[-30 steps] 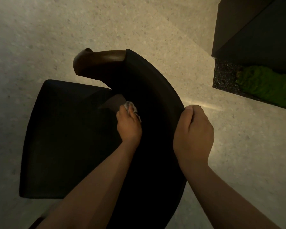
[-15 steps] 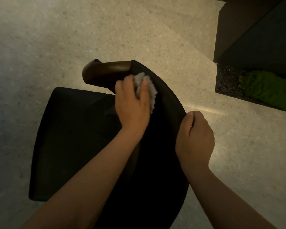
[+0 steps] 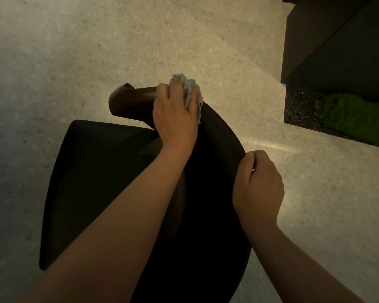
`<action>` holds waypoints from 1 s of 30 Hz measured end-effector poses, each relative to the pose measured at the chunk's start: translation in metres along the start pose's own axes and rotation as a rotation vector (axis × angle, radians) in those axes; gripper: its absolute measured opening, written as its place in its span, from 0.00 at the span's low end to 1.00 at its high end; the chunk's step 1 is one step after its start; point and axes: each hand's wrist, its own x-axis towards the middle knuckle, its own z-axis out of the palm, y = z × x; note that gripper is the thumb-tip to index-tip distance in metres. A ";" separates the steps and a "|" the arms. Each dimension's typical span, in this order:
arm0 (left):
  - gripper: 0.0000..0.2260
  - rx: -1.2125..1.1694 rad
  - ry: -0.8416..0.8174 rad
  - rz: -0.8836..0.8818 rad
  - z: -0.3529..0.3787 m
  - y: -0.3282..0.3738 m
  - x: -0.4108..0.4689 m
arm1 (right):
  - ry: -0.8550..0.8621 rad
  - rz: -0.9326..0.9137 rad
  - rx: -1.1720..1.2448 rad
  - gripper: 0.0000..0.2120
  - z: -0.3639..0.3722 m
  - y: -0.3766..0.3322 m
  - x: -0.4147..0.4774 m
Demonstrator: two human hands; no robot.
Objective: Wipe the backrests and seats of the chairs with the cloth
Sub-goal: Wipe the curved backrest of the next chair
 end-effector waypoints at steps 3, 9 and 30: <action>0.19 -0.047 0.019 -0.042 0.005 -0.002 -0.005 | -0.006 0.006 0.002 0.13 0.000 0.000 0.000; 0.21 -0.191 0.086 -0.203 0.014 -0.009 -0.022 | 0.006 -0.010 -0.002 0.12 -0.001 0.000 0.000; 0.16 -0.066 0.031 -0.070 -0.010 0.005 -0.001 | 0.010 -0.029 -0.011 0.12 0.000 0.000 0.000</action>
